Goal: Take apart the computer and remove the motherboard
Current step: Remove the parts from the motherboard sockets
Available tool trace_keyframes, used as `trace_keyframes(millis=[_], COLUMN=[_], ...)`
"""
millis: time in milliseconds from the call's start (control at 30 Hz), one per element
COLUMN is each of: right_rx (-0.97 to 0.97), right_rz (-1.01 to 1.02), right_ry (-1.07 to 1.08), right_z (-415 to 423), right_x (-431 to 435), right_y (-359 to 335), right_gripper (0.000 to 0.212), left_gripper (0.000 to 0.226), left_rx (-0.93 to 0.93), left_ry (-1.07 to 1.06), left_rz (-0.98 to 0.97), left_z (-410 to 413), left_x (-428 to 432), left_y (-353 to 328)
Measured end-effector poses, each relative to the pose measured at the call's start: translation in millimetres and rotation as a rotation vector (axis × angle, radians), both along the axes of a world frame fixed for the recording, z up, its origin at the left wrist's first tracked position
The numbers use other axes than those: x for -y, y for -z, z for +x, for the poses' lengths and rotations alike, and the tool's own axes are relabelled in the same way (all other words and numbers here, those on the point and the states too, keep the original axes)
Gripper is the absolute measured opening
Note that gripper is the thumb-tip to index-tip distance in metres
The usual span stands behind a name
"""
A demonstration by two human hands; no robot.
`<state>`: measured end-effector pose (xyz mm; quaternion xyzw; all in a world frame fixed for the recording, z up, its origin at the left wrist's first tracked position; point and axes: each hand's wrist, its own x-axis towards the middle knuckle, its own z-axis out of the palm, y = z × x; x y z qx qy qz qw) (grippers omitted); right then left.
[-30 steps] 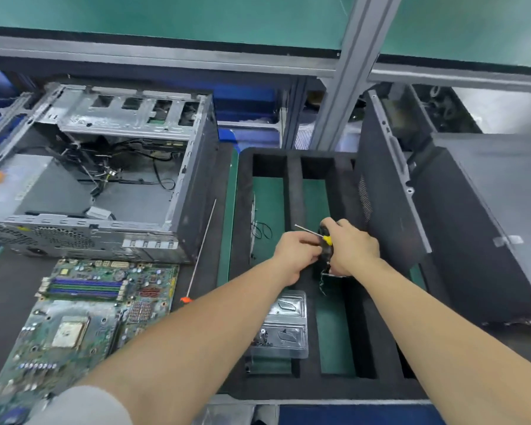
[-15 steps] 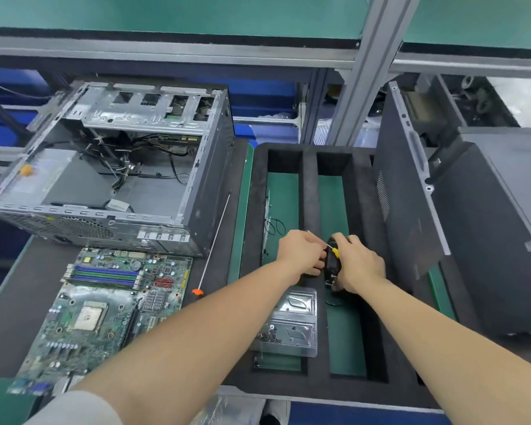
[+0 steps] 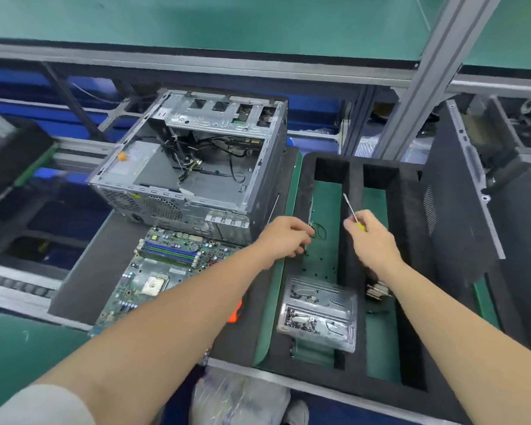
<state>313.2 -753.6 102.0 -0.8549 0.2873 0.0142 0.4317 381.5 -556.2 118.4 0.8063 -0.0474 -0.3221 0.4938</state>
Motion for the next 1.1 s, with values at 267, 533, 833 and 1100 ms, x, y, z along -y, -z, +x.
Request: trace_keyframes(millis=[267, 533, 833, 1100], right_rx=[-0.054, -0.239, -0.249, -0.229], right_rz=[0.473, 0.187, -0.042, -0.103], right_ry=[0.151, 0.050, -0.021, -0.031], right_z=[13, -15, -23, -27], right_x=[-115, -186, -222, -220], right_y=[2, 15, 16, 12], right_gripper=[0.009, 0.005, 0.018, 0.016], left_gripper=[0.023, 0.019, 0.028, 0.032], left_rx=[0.120, 0.123, 0.123, 0.185], left_ry=[0.311, 0.159, 0.024, -0.169], left_rz=[0.120, 0.091, 0.109, 0.139], left_z=[-8, -5, 2, 4], left_x=[-106, -212, -281, -298], left_y=[-11, -8, -1, 12])
